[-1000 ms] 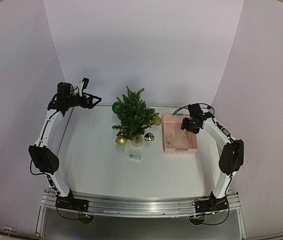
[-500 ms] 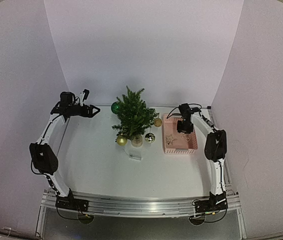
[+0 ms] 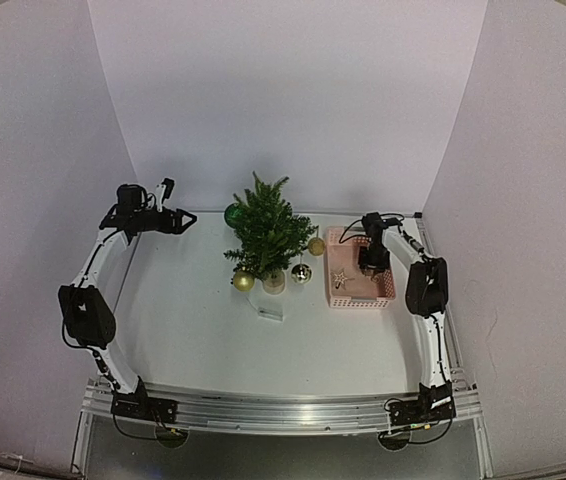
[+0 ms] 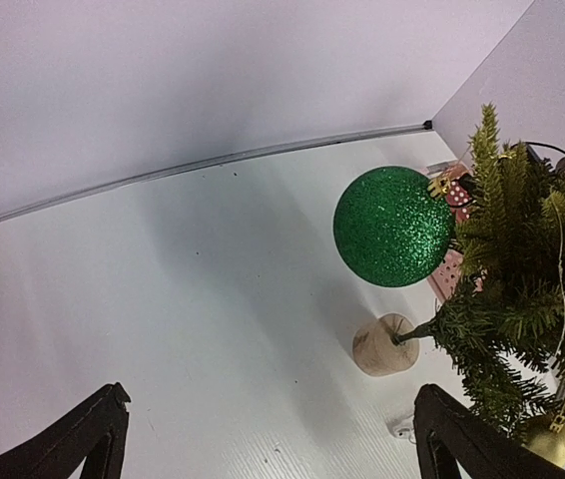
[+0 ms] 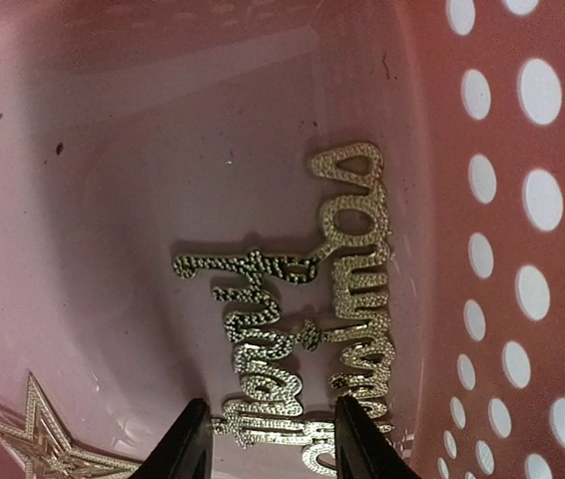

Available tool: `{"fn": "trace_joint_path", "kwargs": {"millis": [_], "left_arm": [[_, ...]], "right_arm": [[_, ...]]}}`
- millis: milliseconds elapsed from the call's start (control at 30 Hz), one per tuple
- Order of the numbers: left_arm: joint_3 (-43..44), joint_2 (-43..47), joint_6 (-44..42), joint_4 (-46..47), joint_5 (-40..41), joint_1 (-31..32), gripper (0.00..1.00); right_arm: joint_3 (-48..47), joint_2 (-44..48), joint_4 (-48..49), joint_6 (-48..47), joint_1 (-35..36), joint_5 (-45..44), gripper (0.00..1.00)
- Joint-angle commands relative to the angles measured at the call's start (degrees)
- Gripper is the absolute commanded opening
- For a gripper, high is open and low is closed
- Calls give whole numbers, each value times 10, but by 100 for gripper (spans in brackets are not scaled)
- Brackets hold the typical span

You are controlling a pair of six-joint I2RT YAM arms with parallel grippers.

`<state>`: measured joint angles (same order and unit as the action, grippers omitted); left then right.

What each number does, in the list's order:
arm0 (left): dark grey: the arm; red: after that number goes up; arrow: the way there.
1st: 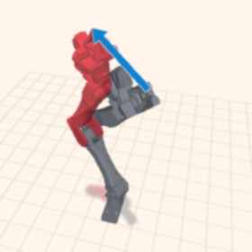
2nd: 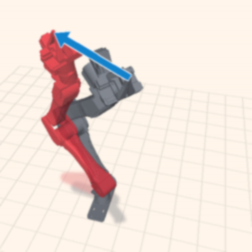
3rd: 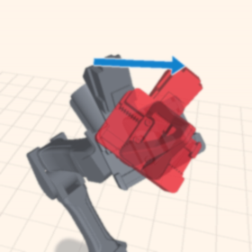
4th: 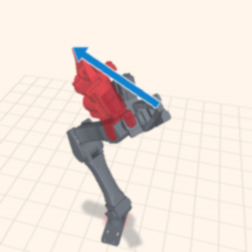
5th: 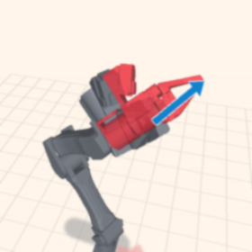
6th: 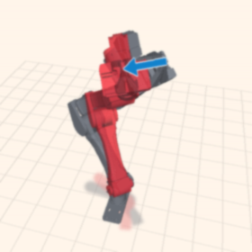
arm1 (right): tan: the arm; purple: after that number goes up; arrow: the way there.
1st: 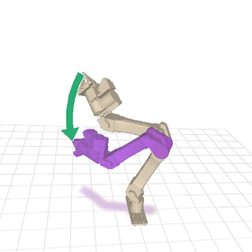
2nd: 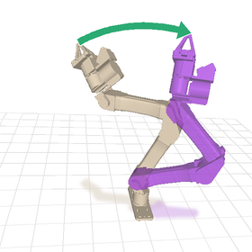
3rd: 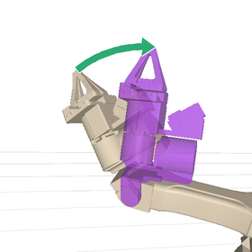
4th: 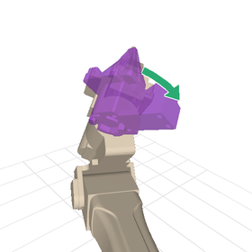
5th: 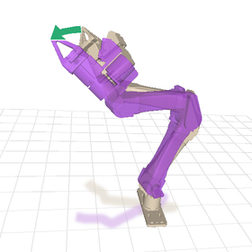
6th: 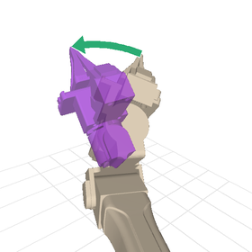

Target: Decorate the small christmas tree

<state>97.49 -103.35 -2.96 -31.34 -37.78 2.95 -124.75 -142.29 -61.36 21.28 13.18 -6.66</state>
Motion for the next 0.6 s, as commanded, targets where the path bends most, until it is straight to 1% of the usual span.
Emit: {"fn": "trace_joint_path", "kwargs": {"millis": [0,233,400,567], "left_arm": [[-1,-2,6,27,-4,-6,100],[3,-4,6,32,-7,-8,100],[5,-5,6,34,-8,-10,100],[5,-8,6,37,-11,-11,100]], "right_arm": [[-14,-13,-15,4,3,13,41],[-44,-33,-15,-3,3,19,39],[-44,-35,-14,-8,3,22,34],[-63,-34,-14,-20,3,28,30]]}}
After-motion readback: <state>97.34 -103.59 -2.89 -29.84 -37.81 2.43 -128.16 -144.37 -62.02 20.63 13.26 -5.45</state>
